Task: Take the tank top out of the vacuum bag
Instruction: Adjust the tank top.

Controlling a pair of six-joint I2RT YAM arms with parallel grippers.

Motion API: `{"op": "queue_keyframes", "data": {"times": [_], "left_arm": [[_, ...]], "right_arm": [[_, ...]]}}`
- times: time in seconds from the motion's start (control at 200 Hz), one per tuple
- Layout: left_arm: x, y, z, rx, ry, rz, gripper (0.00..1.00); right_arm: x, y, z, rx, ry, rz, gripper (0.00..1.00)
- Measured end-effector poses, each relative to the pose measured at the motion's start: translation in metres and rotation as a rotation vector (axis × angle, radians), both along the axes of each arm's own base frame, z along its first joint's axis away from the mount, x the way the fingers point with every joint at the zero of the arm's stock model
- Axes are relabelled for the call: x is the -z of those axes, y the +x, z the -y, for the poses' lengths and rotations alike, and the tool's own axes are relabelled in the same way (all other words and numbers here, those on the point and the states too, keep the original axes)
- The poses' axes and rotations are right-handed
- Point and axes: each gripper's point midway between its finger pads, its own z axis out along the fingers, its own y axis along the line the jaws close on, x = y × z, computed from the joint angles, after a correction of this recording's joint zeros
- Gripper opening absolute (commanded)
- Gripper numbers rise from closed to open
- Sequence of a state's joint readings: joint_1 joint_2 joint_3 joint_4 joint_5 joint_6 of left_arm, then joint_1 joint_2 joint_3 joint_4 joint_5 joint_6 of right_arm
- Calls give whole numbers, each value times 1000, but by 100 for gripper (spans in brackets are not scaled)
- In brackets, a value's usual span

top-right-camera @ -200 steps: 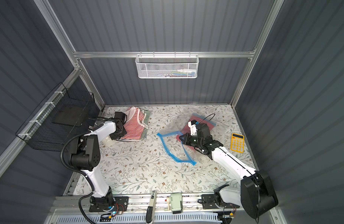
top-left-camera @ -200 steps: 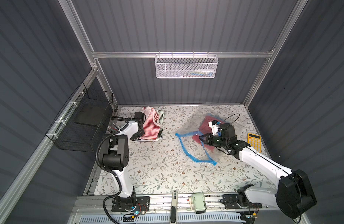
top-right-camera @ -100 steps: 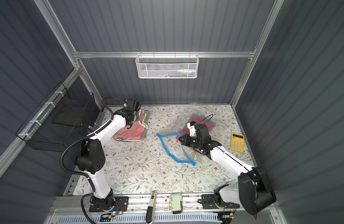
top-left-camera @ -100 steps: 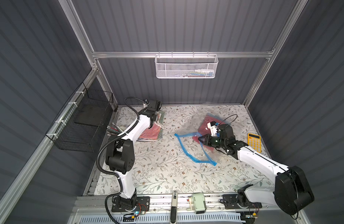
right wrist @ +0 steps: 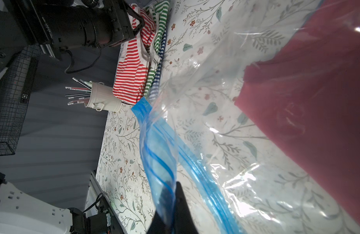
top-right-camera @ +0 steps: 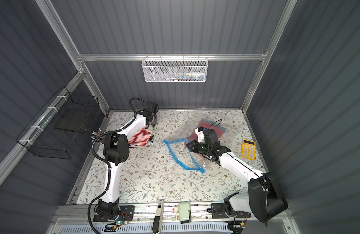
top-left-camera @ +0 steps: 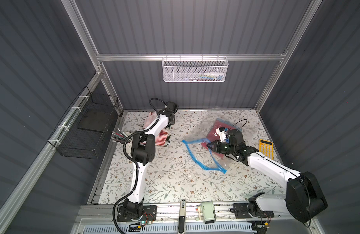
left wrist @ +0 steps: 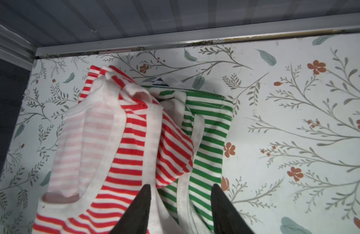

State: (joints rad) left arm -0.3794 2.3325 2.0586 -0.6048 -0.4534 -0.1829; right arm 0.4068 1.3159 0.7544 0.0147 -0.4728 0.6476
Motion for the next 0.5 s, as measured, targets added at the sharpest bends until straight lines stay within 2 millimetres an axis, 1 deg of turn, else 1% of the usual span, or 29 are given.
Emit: {"op": "queue_keyframes", "data": {"times": [0.075, 0.26, 0.39, 0.5], "left_arm": [[3, 1, 1, 24, 25, -7, 47], [-1, 4, 2, 52, 61, 3, 46], [-2, 11, 4, 63, 75, 17, 42], [8, 18, 4, 60, 98, 15, 39]], "right_arm": [[1, 0, 0, -1, -1, -4, 0], [9, 0, -2, -9, -4, -28, 0], [10, 0, -2, -10, -2, -32, 0], [10, 1, -3, -10, -2, -30, 0]]}}
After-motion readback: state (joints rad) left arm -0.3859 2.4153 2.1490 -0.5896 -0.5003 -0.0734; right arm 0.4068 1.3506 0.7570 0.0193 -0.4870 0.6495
